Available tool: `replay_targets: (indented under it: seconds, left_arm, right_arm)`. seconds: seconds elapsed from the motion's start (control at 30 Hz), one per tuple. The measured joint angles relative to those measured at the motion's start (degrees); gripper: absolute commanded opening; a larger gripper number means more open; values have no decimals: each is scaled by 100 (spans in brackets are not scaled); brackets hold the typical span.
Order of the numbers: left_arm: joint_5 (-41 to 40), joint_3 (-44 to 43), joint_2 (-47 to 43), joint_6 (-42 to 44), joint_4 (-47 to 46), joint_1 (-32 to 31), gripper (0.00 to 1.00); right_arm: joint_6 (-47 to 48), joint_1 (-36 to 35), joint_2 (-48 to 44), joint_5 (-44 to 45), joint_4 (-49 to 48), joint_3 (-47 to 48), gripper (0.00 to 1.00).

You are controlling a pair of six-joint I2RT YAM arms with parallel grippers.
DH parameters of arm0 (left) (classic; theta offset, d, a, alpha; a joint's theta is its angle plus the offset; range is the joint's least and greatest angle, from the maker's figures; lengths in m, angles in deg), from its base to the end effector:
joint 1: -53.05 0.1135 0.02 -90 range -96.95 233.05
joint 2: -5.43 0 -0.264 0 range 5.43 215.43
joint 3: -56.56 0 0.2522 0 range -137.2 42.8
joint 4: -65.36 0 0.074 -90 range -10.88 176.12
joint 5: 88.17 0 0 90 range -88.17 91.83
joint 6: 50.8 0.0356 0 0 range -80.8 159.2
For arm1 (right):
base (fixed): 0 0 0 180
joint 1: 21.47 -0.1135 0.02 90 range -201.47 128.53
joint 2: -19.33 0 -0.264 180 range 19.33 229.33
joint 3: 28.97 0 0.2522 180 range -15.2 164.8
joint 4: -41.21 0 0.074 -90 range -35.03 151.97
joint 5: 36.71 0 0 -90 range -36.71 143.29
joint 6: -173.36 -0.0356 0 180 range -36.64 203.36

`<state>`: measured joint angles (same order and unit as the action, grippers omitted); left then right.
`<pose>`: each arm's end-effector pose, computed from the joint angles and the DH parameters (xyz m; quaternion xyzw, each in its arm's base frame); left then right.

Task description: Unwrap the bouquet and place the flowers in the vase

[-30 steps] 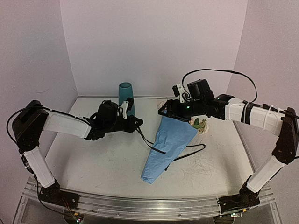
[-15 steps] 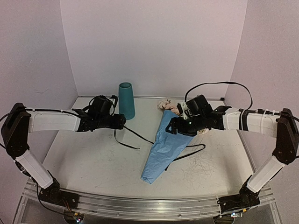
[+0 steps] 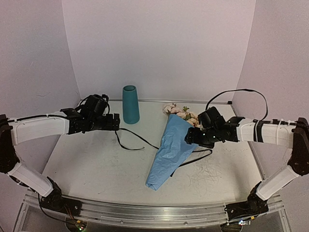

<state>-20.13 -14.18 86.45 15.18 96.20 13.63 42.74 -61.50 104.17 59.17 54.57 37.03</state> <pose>0.2461 -0.1850 0.2589 0.0417 0.8962 -0.0661 0.4367 0.2531 0.2079 0.2367 0.0293 0.8742 0.2781 0.3970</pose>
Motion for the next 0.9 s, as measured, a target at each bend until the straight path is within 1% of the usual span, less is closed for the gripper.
replay_targets:
  seconds: [0.1,0.2,0.3,0.4,0.63,0.8,0.9]
  left_arm:
    - [702,-1,95,-21,-165,0,86]
    - [1458,-7,435,-53,-365,-39,83]
    - [1981,-9,861,-88,-528,-208,82]
    - [2278,-100,1200,-154,-598,-505,78]
    - [2782,-590,1996,-352,-936,-1211,75]
    - [3021,-608,2307,-509,-1137,-1383,71]
    - [3141,-608,2447,-610,-1208,-1392,65]
  right_arm:
    - [-167,0,-84,169,10,-125,75]
    - [-297,0,-90,208,18,-246,72]
    - [-427,1,-90,202,34,-423,67]
    - [-559,3,-90,176,38,-650,64]
    - [-913,5,-90,120,37,-1055,63]
    - [-1286,5,-86,210,90,-1155,59]
    - [-1445,5,-16,333,180,-1114,57]
